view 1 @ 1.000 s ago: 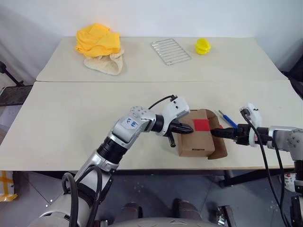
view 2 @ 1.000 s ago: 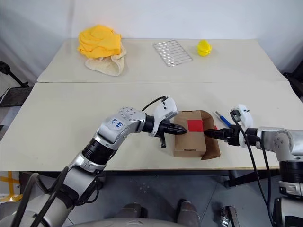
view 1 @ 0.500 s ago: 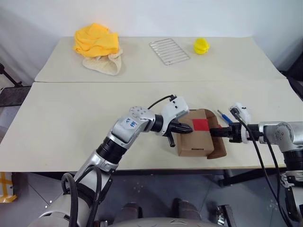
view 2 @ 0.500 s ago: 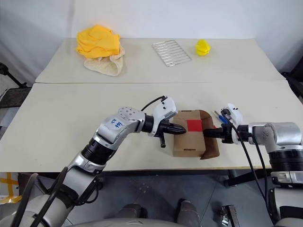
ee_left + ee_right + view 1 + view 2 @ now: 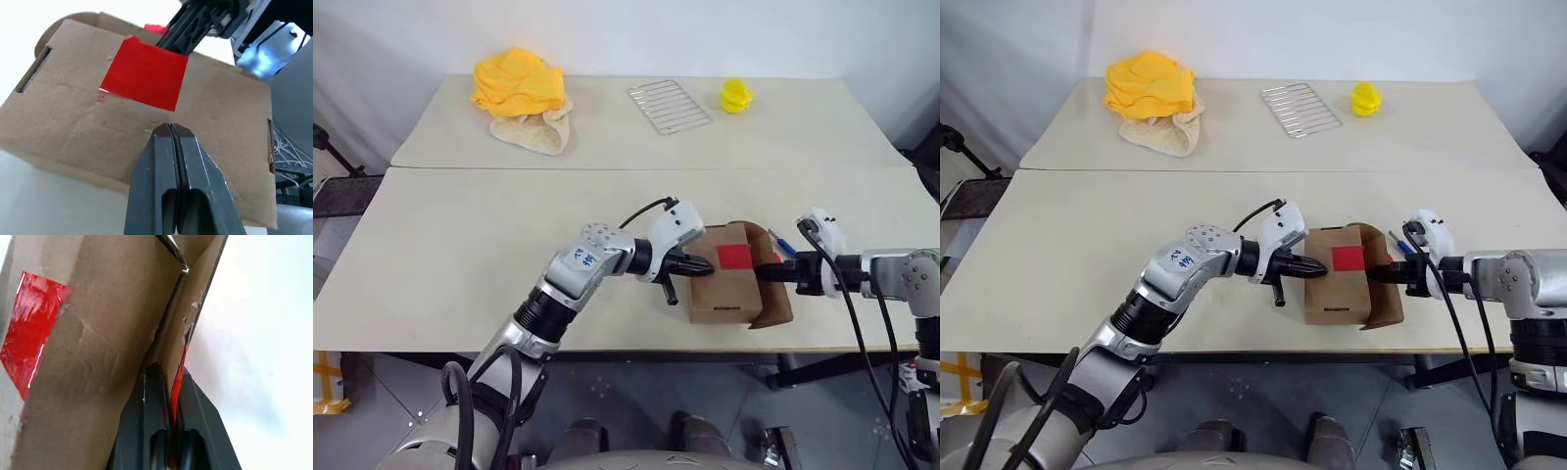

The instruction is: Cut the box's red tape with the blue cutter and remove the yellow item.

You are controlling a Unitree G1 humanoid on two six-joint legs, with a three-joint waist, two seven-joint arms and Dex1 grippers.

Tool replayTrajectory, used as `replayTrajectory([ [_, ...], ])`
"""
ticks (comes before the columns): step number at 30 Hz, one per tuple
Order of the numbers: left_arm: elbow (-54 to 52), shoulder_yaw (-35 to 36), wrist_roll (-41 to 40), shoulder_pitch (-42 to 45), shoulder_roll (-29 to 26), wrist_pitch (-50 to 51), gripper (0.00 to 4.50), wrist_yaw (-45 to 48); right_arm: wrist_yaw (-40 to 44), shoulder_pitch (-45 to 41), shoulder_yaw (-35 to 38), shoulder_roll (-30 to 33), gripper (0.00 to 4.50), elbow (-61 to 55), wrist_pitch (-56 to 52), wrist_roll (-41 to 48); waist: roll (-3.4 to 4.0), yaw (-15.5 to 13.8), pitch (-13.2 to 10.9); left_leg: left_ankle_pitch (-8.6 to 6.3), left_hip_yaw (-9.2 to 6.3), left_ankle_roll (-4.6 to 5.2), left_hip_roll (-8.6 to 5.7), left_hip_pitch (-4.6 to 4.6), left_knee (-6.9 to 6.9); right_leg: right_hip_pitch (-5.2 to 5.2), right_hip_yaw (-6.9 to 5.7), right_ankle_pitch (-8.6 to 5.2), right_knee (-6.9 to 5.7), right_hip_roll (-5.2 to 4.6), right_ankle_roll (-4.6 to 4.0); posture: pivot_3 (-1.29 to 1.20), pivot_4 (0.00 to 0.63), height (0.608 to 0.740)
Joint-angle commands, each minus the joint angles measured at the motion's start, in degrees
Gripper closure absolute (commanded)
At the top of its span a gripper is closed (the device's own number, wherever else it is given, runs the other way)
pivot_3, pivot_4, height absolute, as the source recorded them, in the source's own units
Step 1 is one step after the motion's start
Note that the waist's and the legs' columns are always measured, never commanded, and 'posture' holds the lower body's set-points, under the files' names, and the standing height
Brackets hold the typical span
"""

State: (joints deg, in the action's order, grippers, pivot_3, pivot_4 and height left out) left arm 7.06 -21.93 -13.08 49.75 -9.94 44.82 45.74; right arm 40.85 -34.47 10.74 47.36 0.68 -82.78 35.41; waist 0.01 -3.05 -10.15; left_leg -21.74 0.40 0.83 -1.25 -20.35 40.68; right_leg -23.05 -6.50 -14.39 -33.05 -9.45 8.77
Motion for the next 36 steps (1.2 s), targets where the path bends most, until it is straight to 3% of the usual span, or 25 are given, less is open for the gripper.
replayTrajectory([
  [1, 1.2, -0.86, 1.45, -1.29, 0.19, 1.24, 4.5, -1.51, -3.74, -1.69, 5.63, -0.21, 4.47, -5.9, -3.67, 0.95, 0.0, -0.02, 0.0, 0.0, 0.0, 0.0, 0.0, 0.0, 0.0, 0.0, 0.0, 0.0, 0.0, 0.0, 0.0, 0.0, 0.15, 0.74],
  [6, 0.28, -0.26, 1.16, -2.17, 1.07, 2.07, 4.5, -2.78, -7.73, -3.38, 8.29, -0.57, 4.47, -12.83, -9.46, 2.04, 0.0, -0.03, 0.0, 0.0, -0.01, 0.0, -0.01, -0.01, 0.0, -0.01, 0.0, 0.0, 0.01, 0.0, 0.0, 0.0, 0.15, 0.74],
  [14, -2.75, 1.04, 0.01, -4.82, 3.55, 4.81, 4.5, -5.78, -18.72, -7.41, 7.63, 3.08, 4.47, -18.0, -9.72, 12.95, 0.01, -0.19, -0.01, 0.0, -0.01, 0.0, -0.01, -0.04, -0.01, -0.05, 0.01, 0.0, 0.01, 0.0, 0.0, 0.0, 0.15, 0.74],
  [24, 2.93, 2.83, 1.16, -4.92, 6.69, 0.51, 4.5, -8.62, -36.92, -4.85, 6.87, 4.26, 4.47, -19.61, -9.72, 29.49, 0.01, -0.12, -0.01, 0.0, 0.0, 0.01, -0.02, -0.16, -0.02, -0.17, -0.01, 0.01, 0.03, -0.01, 0.0, 0.0, 0.15, 0.74],
  [32, 2.09, 5.63, 0.06, -7.18, 3.16, -1.08, 4.5, -6.81, -51.34, -5.28, 6.75, 2.82, 4.47, -19.23, -9.72, 39.81, 0.01, 0.29, -0.01, 0.0, 0.09, 0.02, 0.02, -0.21, -0.1, -0.34, 0.04, 0.01, -0.02, 0.0, -0.01, 0.0, 0.15, 0.74],
  [36, -1.94, 12.72, -6.87, -8.11, -0.65, 1.92, 4.5, -1.91, -56.12, -7.97, 5.32, 3.29, 4.47, -18.57, -9.72, 43.67, 0.02, 0.79, -0.01, 0.0, 0.13, 0.02, 0.04, -0.37, -0.13, -0.56, 0.05, 0.01, -0.05, 0.01, -0.02, 0.0, 0.15, 0.74],
])
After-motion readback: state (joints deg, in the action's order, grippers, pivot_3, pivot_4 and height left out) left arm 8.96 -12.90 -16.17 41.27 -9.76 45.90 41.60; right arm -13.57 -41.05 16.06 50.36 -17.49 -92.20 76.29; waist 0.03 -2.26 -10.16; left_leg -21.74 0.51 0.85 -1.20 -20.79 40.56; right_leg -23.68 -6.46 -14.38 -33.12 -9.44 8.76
